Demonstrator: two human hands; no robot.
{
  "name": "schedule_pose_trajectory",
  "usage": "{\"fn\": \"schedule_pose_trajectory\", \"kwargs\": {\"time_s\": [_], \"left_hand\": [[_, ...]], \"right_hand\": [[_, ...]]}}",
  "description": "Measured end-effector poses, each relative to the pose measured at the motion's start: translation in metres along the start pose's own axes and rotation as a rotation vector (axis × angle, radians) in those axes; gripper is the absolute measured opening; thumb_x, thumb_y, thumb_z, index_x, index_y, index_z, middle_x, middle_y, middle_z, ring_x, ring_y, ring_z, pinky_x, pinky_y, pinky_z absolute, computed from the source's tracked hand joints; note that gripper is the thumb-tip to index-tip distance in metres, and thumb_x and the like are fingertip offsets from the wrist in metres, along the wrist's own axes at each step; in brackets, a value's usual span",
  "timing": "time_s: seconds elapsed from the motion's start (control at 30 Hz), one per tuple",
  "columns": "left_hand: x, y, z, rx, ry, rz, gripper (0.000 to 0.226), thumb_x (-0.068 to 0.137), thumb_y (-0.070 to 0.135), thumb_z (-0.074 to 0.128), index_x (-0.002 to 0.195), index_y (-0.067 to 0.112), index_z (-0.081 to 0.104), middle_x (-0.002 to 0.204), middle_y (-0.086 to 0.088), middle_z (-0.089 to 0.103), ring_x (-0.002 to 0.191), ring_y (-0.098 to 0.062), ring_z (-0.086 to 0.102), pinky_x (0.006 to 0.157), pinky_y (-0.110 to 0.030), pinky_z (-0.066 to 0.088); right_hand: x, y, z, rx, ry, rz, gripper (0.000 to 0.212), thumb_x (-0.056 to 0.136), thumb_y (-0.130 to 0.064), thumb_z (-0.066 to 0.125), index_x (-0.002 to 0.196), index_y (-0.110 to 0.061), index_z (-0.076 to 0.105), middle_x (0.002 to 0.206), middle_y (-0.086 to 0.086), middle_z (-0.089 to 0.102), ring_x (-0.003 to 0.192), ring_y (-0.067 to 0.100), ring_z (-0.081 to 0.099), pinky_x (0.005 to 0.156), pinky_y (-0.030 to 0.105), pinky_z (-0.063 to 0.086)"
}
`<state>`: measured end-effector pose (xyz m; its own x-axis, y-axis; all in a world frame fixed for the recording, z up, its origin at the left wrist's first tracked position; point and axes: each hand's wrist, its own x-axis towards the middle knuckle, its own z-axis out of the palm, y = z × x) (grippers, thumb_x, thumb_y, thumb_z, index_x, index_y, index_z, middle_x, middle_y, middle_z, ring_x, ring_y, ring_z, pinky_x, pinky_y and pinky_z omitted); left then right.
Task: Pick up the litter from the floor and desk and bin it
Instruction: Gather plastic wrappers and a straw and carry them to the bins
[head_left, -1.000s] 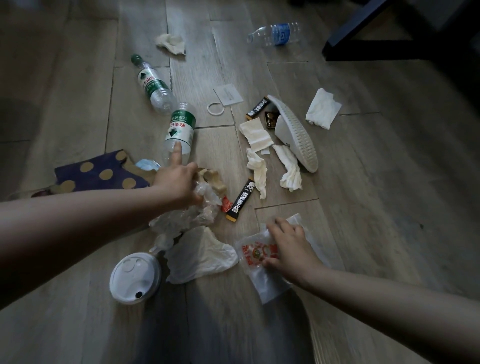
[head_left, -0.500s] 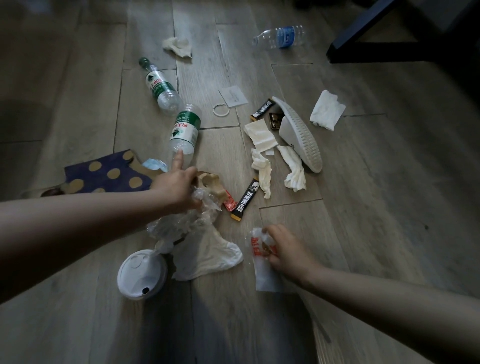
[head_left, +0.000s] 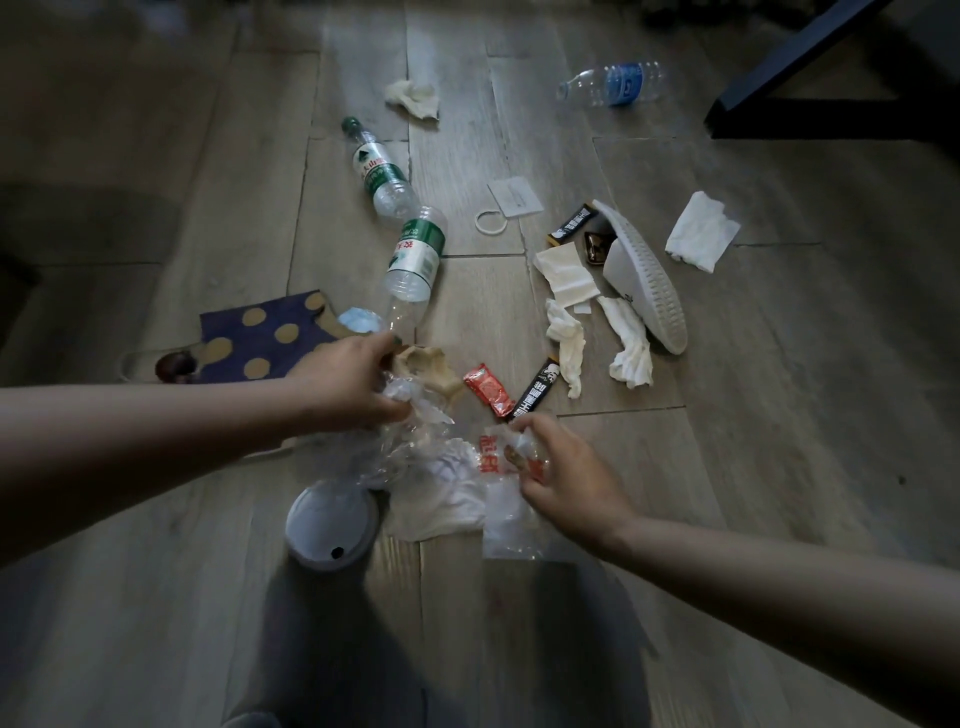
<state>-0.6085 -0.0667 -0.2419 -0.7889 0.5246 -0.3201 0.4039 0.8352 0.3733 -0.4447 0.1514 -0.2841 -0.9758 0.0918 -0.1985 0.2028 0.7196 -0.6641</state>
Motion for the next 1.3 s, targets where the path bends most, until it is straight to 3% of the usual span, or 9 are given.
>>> {"fn": "schedule_pose_trajectory", "kwargs": {"time_s": [0.13, 0.23, 0.33, 0.4, 0.5, 0.67, 0.9, 1.07, 1.3], "left_hand": [[-0.023, -0.027, -0.007, 0.07, 0.0, -0.119, 0.043, 0.068, 0.047, 0.075, 0.097, 0.026, 0.05, 0.096, 0.004, 0.059, 0.08, -0.017, 0.057, 0.058, -0.029, 0.043], [-0.037, -0.046, -0.012, 0.132, -0.006, -0.193, 0.043, 0.066, 0.048, 0.076, 0.09, 0.026, 0.047, 0.093, 0.002, 0.058, 0.08, -0.02, 0.056, 0.057, -0.03, 0.038], [-0.048, -0.06, -0.014, 0.146, -0.038, -0.232, 0.046, 0.068, 0.049, 0.076, 0.096, 0.024, 0.048, 0.102, 0.0, 0.054, 0.088, -0.02, 0.055, 0.064, -0.031, 0.041], [-0.054, -0.066, -0.014, 0.159, -0.05, -0.234, 0.051, 0.07, 0.049, 0.075, 0.102, 0.021, 0.049, 0.106, -0.001, 0.053, 0.091, -0.022, 0.056, 0.07, -0.034, 0.046], [-0.059, -0.073, -0.014, 0.13, -0.066, -0.241, 0.058, 0.07, 0.048, 0.075, 0.114, 0.018, 0.052, 0.111, -0.004, 0.058, 0.097, -0.024, 0.059, 0.08, -0.04, 0.051], [-0.061, -0.082, -0.014, 0.111, -0.071, -0.256, 0.064, 0.07, 0.048, 0.075, 0.122, 0.02, 0.051, 0.116, -0.006, 0.059, 0.102, -0.025, 0.059, 0.084, -0.039, 0.051], [-0.062, -0.089, -0.011, 0.139, -0.043, -0.279, 0.055, 0.069, 0.051, 0.074, 0.108, 0.02, 0.051, 0.108, -0.006, 0.06, 0.093, -0.024, 0.059, 0.075, -0.034, 0.05], [-0.062, -0.09, -0.01, 0.116, -0.047, -0.275, 0.062, 0.069, 0.053, 0.073, 0.118, 0.021, 0.051, 0.111, -0.004, 0.06, 0.095, -0.022, 0.059, 0.079, -0.037, 0.053], [-0.059, -0.086, -0.008, 0.136, -0.04, -0.28, 0.064, 0.068, 0.055, 0.072, 0.119, 0.023, 0.049, 0.115, -0.004, 0.056, 0.097, -0.023, 0.057, 0.076, -0.033, 0.049]], "right_hand": [[0.009, -0.02, 0.018, 0.083, -0.091, -0.048, 0.045, 0.085, -0.019, 0.065, 0.124, -0.034, 0.046, 0.126, -0.008, 0.054, 0.108, 0.01, 0.058, 0.089, 0.031, 0.052], [0.02, -0.031, 0.031, 0.008, -0.131, -0.142, 0.054, 0.084, -0.02, 0.066, 0.132, -0.03, 0.044, 0.133, -0.008, 0.049, 0.122, 0.009, 0.047, 0.098, 0.024, 0.041], [0.033, -0.04, 0.04, -0.137, -0.21, -0.218, 0.071, 0.083, -0.026, 0.069, 0.143, -0.03, 0.032, 0.143, -0.006, 0.041, 0.132, 0.014, 0.038, 0.107, 0.032, 0.038], [0.04, -0.041, 0.044, -0.281, -0.281, -0.259, 0.095, 0.078, -0.031, 0.075, 0.151, -0.032, 0.014, 0.155, 0.0, 0.023, 0.142, 0.021, 0.022, 0.117, 0.041, 0.026], [0.046, -0.039, 0.049, -0.421, -0.365, -0.296, 0.121, 0.072, -0.039, 0.08, 0.147, -0.046, -0.015, 0.16, -0.002, -0.013, 0.148, 0.028, -0.008, 0.117, 0.052, 0.009], [0.05, -0.039, 0.057, -0.544, -0.417, -0.45, 0.123, 0.069, -0.056, 0.075, 0.141, -0.052, -0.024, 0.155, -0.005, -0.033, 0.145, 0.036, -0.016, 0.112, 0.061, 0.016], [0.058, -0.045, 0.071, -0.719, -0.467, -0.537, 0.101, 0.076, -0.072, 0.058, 0.15, -0.042, -0.004, 0.158, 0.004, -0.023, 0.146, 0.042, -0.004, 0.112, 0.06, 0.021], [0.058, -0.041, 0.07, -0.716, -0.438, -0.502, 0.093, 0.078, -0.074, 0.051, 0.151, -0.037, 0.005, 0.16, 0.006, -0.016, 0.142, 0.044, 0.013, 0.107, 0.058, 0.03], [0.056, -0.04, 0.068, -0.575, -0.421, -0.459, 0.074, 0.081, -0.06, 0.061, 0.142, -0.034, 0.029, 0.156, 0.005, 0.015, 0.133, 0.032, 0.028, 0.103, 0.046, 0.04]]}}
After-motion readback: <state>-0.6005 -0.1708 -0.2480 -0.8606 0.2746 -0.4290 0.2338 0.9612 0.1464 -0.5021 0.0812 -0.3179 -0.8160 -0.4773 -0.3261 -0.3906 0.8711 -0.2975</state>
